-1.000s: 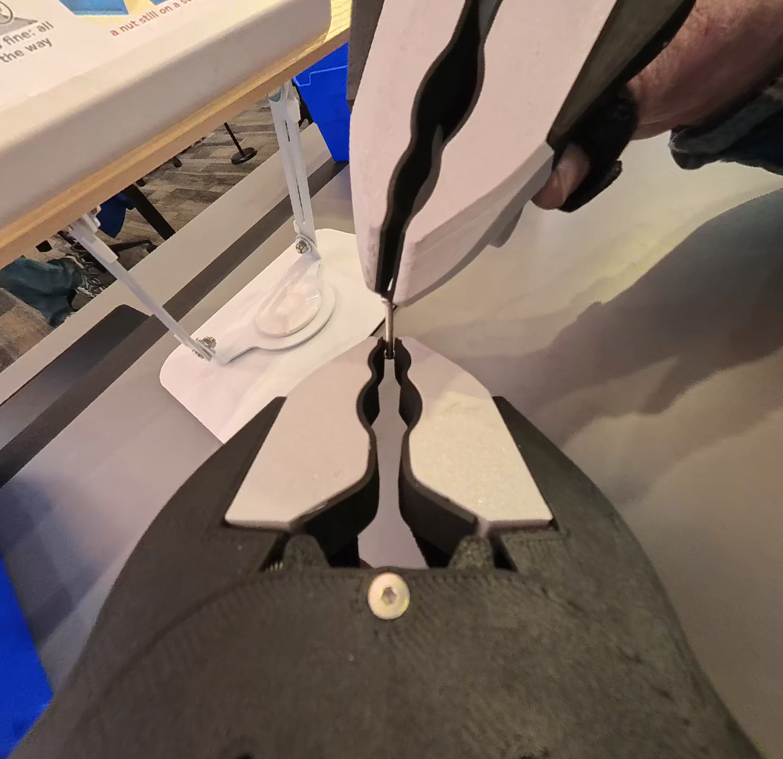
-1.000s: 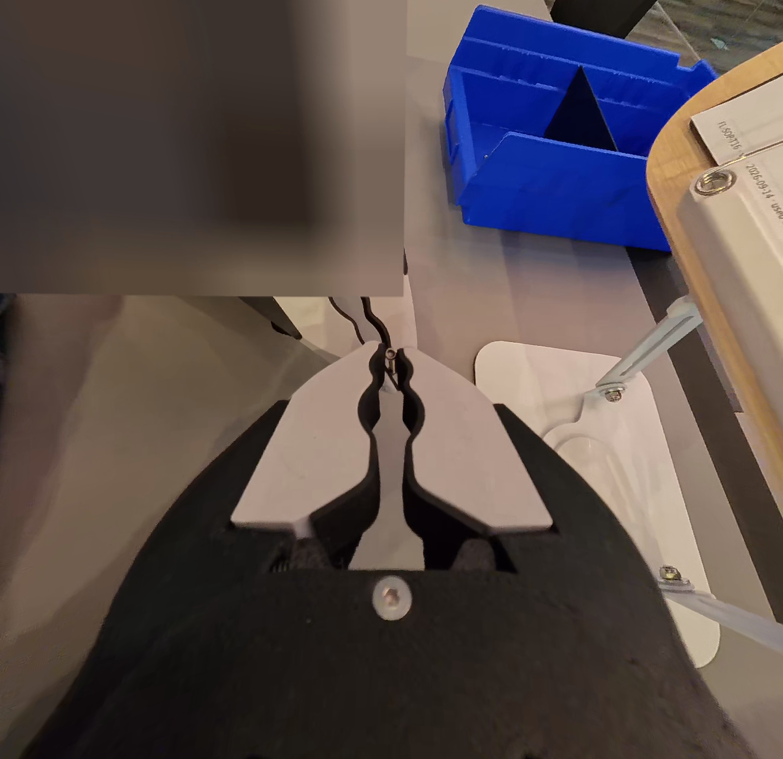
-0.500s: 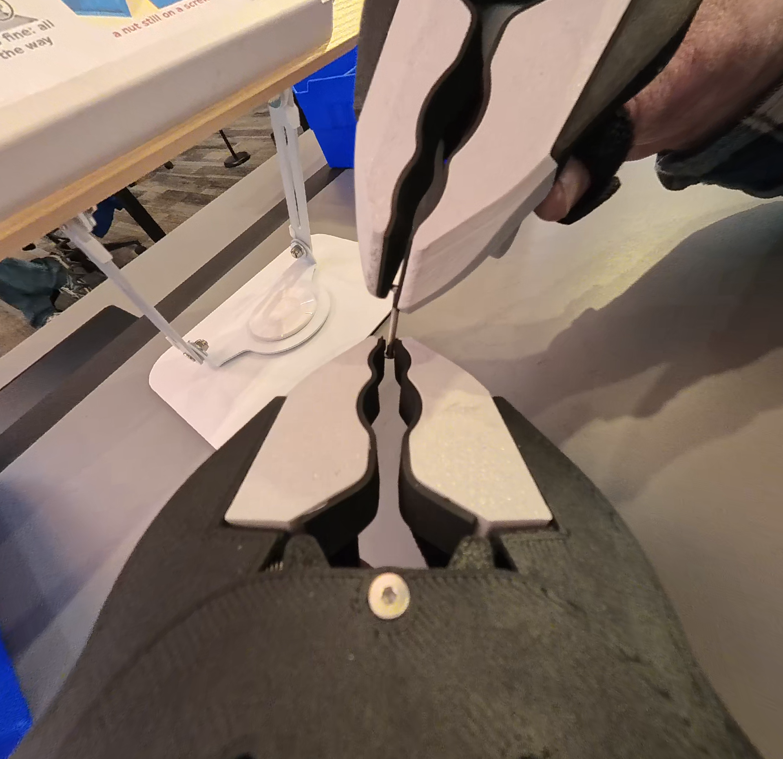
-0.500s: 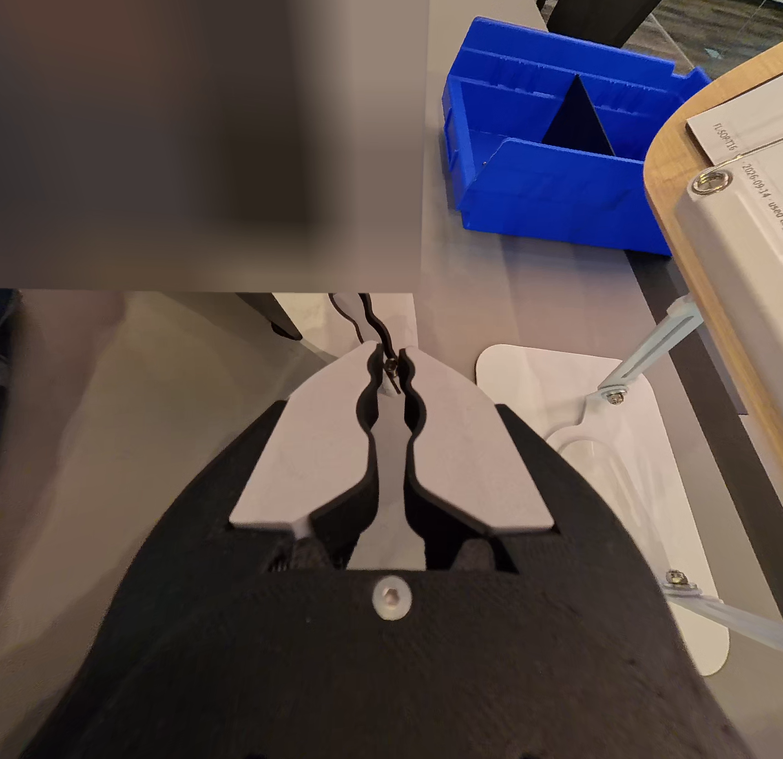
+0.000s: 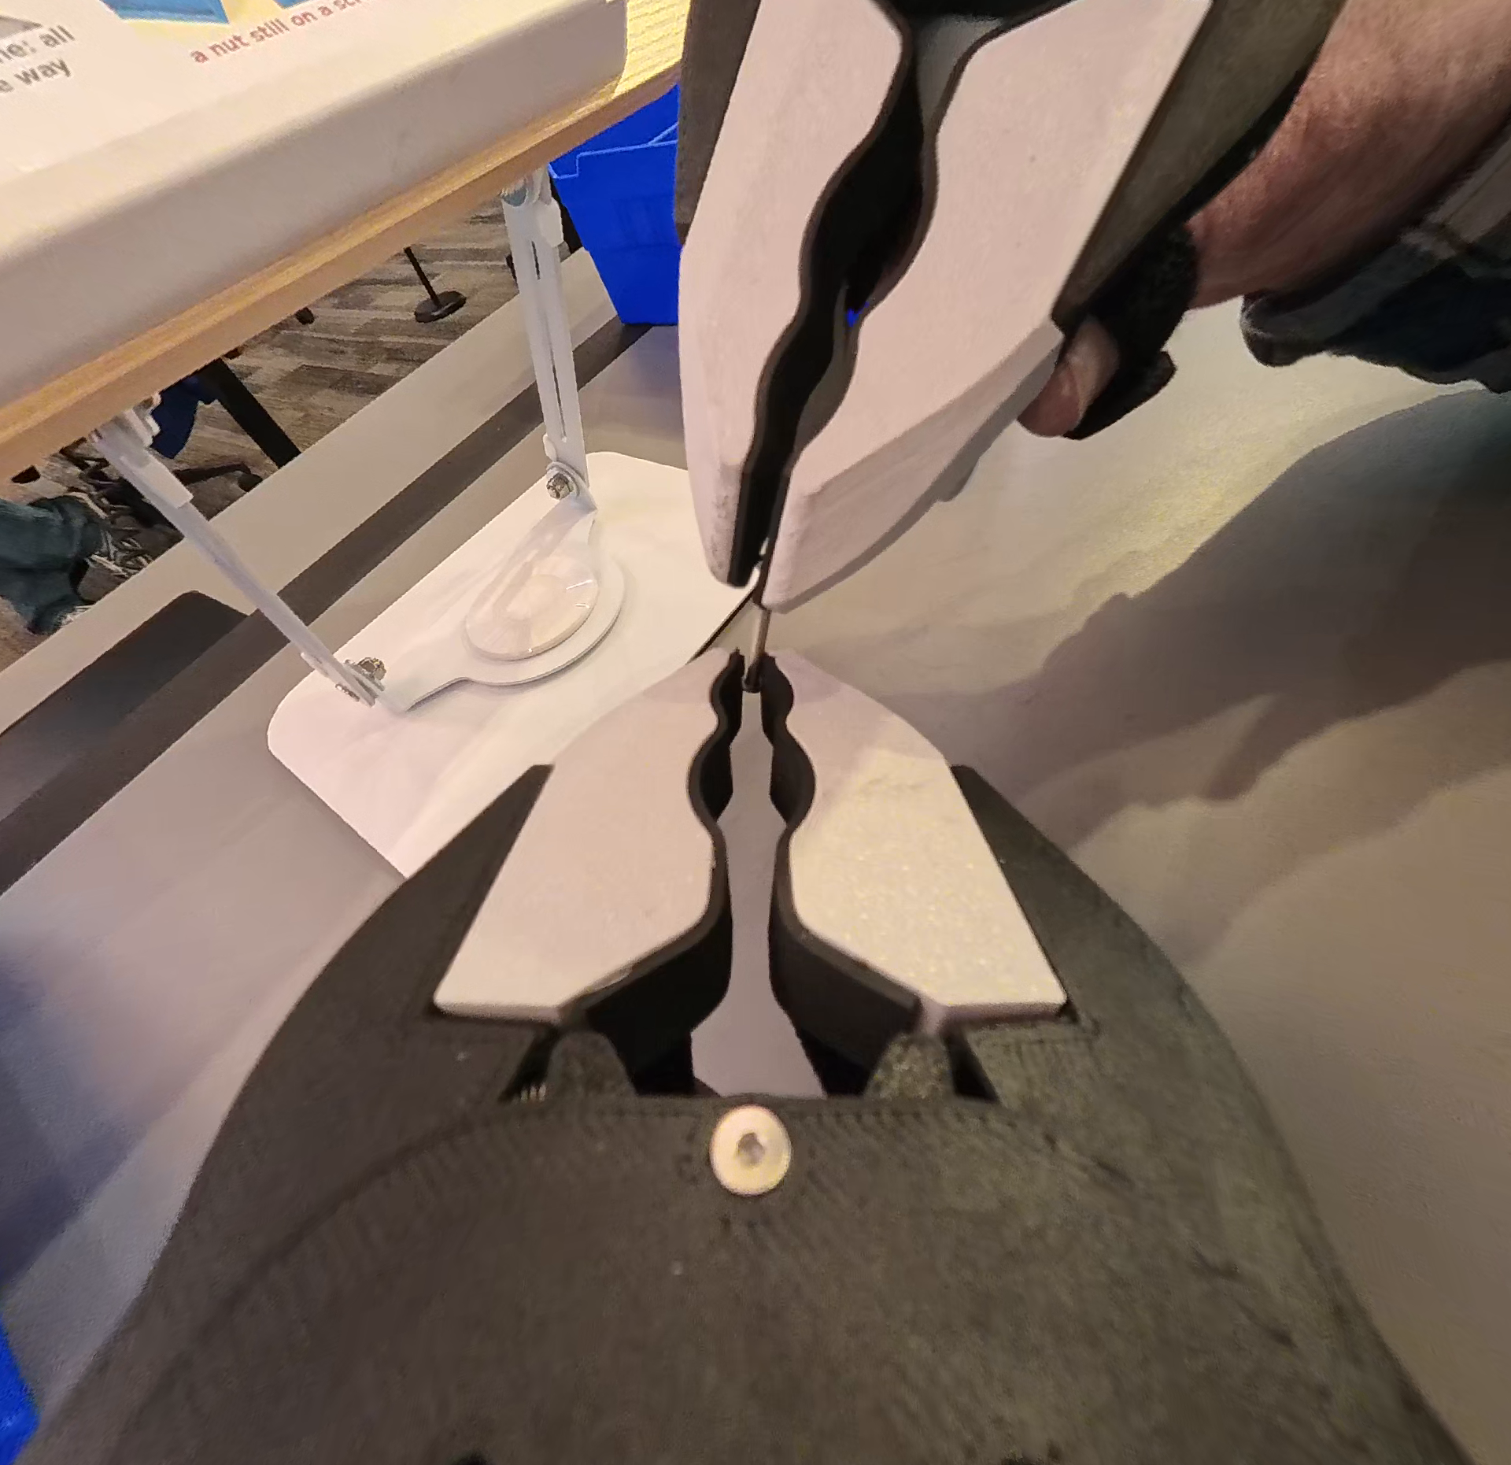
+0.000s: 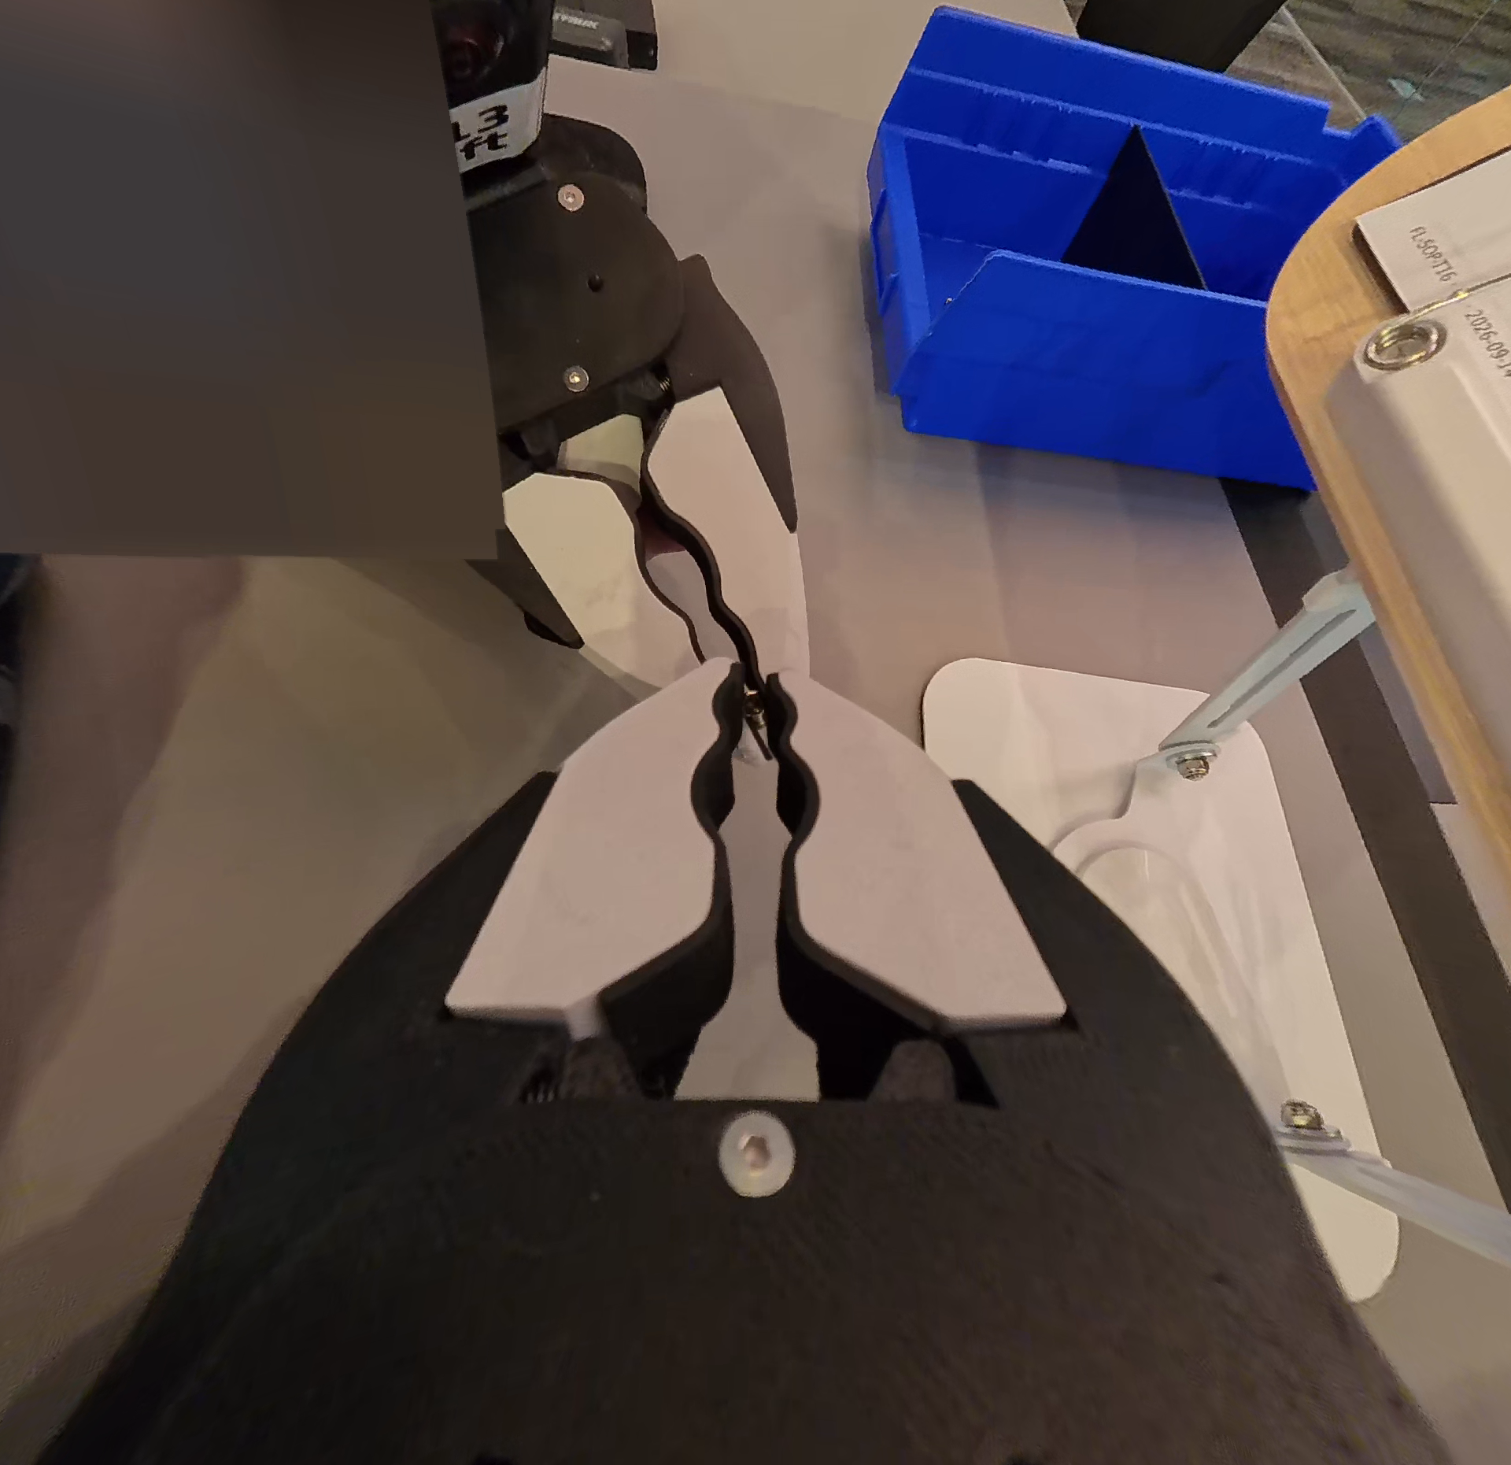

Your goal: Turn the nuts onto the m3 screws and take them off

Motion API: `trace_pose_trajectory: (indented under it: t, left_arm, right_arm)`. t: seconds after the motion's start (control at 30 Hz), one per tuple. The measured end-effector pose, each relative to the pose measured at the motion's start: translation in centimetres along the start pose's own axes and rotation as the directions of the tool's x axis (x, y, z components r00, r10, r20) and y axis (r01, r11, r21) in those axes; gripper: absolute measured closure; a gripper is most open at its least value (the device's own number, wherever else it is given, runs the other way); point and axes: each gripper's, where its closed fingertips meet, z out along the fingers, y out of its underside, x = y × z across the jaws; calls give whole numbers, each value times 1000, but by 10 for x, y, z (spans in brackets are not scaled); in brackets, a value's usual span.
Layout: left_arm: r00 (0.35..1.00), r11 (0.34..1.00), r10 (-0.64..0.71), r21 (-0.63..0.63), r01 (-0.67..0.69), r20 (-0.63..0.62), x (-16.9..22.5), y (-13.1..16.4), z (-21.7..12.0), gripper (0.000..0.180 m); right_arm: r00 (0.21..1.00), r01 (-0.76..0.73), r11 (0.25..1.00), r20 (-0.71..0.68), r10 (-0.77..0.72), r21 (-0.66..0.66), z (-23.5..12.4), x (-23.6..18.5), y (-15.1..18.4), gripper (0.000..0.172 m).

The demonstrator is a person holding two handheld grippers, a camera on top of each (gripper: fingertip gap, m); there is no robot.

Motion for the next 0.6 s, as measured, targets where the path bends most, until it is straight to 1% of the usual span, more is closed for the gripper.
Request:
trace_pose_trajectory:
  t: [0.13,0.37,0.5,0.6]
  left_arm:
    - [995,996,-83,20,84,-56,2,-1,0,177]
    - [994,996,-86,-7,86,-69,4,2,2,177]
    - [994,997,-80,-20,79,-68,5,4,4,177]
    - [997,997,-58,-49,55,-53,4,8,5,177]
  right_arm:
    - [999,37,999,-24,-37,-2,0,0,-2,167]
    - [990,117,992,-67,-121,-51,3,-1,2,167]
    - [990,122,990,-60,-127,-73,3,-1,4,167]
    - [986,144,983,-64,-152,-114,4,-1,8,167]
